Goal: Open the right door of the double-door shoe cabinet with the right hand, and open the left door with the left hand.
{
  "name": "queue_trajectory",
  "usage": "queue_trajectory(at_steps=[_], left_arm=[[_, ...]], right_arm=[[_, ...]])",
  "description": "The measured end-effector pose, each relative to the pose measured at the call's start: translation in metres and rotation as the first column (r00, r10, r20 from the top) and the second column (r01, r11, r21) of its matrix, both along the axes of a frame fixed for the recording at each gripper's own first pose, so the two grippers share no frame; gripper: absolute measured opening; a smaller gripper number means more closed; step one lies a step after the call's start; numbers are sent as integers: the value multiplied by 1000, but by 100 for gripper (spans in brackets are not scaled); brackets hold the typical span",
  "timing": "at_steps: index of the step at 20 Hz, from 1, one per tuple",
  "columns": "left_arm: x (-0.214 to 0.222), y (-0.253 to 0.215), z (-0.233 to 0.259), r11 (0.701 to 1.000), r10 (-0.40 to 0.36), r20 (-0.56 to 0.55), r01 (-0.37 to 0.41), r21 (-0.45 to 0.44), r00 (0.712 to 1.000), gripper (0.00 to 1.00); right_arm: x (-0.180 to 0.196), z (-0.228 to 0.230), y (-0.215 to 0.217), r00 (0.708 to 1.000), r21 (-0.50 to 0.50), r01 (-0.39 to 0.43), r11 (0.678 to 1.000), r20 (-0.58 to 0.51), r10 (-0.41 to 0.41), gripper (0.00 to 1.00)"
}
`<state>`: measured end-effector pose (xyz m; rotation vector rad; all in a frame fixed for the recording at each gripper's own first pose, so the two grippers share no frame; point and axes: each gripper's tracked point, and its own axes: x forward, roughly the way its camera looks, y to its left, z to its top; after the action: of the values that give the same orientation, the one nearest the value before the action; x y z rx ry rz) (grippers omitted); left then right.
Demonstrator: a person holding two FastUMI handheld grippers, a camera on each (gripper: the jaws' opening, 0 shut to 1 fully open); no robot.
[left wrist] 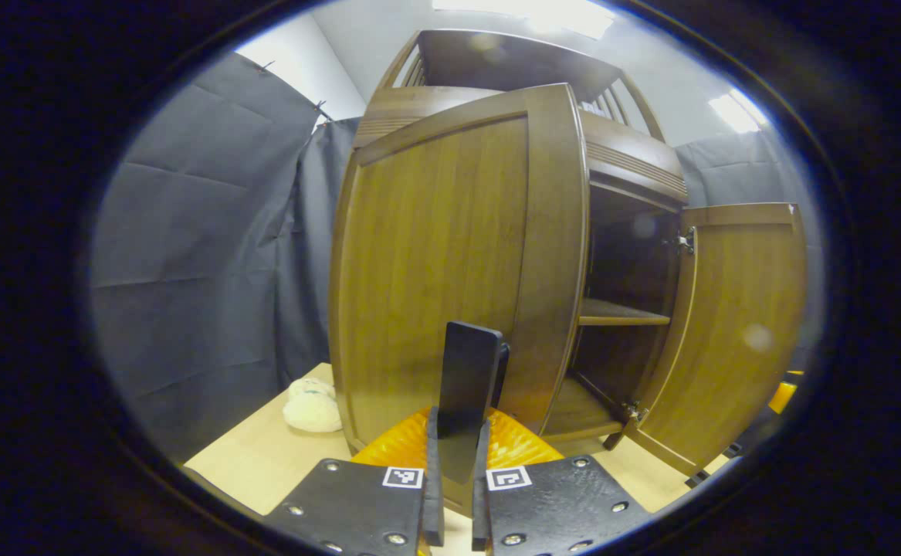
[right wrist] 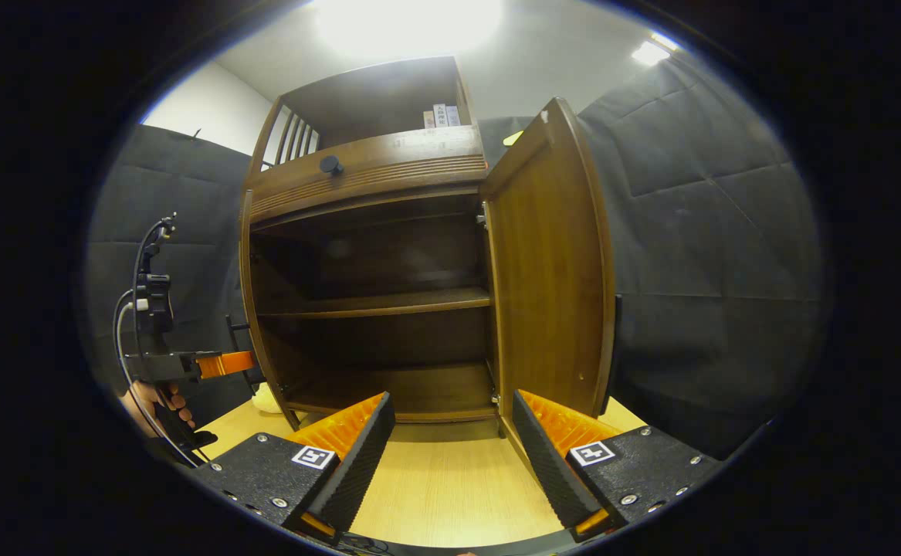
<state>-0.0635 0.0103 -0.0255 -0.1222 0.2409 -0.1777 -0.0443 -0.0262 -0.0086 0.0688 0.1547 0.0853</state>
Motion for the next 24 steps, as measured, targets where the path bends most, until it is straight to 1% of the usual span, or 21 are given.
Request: queue_trajectory(at_steps=[2,3,4,6,10,13,14,16,17,18,19,20,21,24], left_arm=[[-8,16,1,1000,18,-4,-19,-9,1000,10],[-13,23,0,1000,25,-4,-25,-9,1000,14],[-16,30,1,999,32,-6,-32,-8,999,10],[-21,42,2,999,45,-8,-45,-5,999,10],[-32,67,1,997,73,-9,-73,-10,997,19],[-40,90,-5,995,102,-17,-101,17,995,19],[-43,97,-8,994,109,-26,-109,17,994,19],[-46,115,-12,990,137,-31,-137,22,990,19],[-47,127,-11,989,148,-28,-147,29,989,18],[-50,133,-10,988,155,-28,-154,27,988,16],[-50,140,-11,987,160,-28,-159,26,987,14],[-51,147,-11,986,166,-24,-165,29,986,14],[-51,156,-10,984,174,-18,-173,32,985,15],[-56,177,-9,981,189,-9,-188,42,982,17]], right_arm=[[3,-1,10,1000,0,-19,1000,-2,19,94],[6,-5,16,1000,2,-31,1000,-3,31,94],[8,-3,21,999,3,-40,999,-4,40,94],[10,-3,33,998,-2,-57,998,-8,57,94],[13,-7,54,996,-6,-92,996,-18,92,94],[11,-8,64,994,-22,-107,994,-19,106,92],[13,-9,67,994,-24,-110,994,-23,109,94],[12,-12,74,993,-21,-113,993,-30,113,95],[13,-12,77,993,-20,-114,993,-32,113,92],[15,-11,80,993,-21,-114,993,-31,114,95],[15,-11,84,993,-23,-115,993,-29,115,92],[15,-10,88,993,-27,-117,993,-28,117,95],[16,-10,93,993,-30,-119,992,-25,118,92],[17,-8,107,992,-33,-125,992,-19,125,92]])
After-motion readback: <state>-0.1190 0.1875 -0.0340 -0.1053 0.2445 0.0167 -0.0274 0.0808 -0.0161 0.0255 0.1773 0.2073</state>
